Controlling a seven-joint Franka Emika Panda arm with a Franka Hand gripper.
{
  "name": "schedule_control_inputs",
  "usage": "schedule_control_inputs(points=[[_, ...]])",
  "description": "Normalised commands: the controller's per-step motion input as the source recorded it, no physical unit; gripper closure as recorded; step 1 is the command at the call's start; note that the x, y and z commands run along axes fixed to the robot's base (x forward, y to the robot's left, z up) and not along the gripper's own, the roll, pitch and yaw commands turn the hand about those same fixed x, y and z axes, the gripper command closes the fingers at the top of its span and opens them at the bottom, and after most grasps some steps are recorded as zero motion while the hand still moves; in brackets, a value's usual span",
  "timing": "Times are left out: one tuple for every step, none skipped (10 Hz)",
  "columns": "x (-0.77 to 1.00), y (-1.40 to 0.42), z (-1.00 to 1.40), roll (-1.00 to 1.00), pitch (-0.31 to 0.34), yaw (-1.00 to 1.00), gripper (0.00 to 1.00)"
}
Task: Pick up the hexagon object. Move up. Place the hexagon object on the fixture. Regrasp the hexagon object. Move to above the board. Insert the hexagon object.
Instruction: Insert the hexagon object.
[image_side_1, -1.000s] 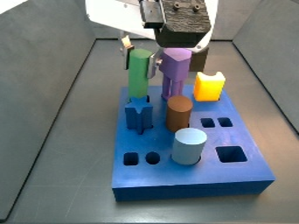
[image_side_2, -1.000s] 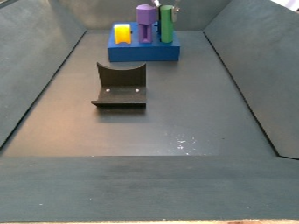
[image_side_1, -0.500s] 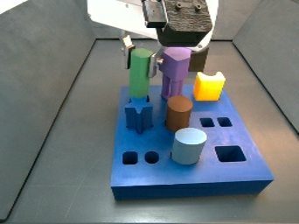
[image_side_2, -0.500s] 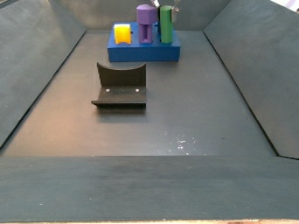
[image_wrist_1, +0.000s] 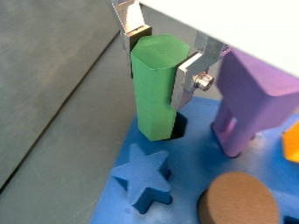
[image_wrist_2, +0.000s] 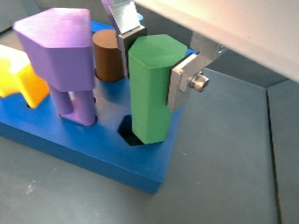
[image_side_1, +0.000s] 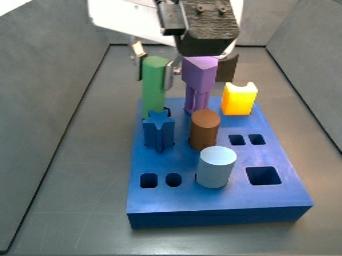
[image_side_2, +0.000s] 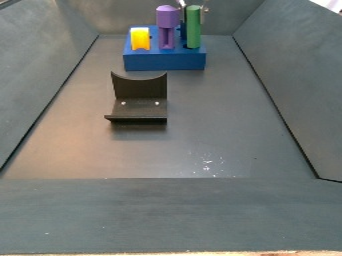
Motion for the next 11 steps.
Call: schedule_control_inputs(points=[[-0.11,-0.06,-0.31,0.05,-0.154,0.22,1.00],[0.00,0.00,-0.27,0.00,-0.086,0.08,1.00],[0.11,0.00,-0.23,0.00,-0.056,0.00,1.00],[0.15,0.00,-0.38,0.07,-0.107,0.00,1.00],[0.24,-0.03,-0.37,0.20,-0.069,0.00,1.00],[0.08,-0.03,-0.25,0.26,-0.071,0.00,1.00],[0.00,-0.02,-0.10,0.29,-0.041,0.00,1.00],[0.00,-0.07,-0.01,0.39,0.000,0.01,1.00],[0.00,-0.01,-0.03,0.35,0.000,0.04,1.00],[0.03,0.00,-0.07,0.25,0.000,0.06,1.00],[0.09,0.00,-0.11,0.08,-0.017,0.01,1.00]])
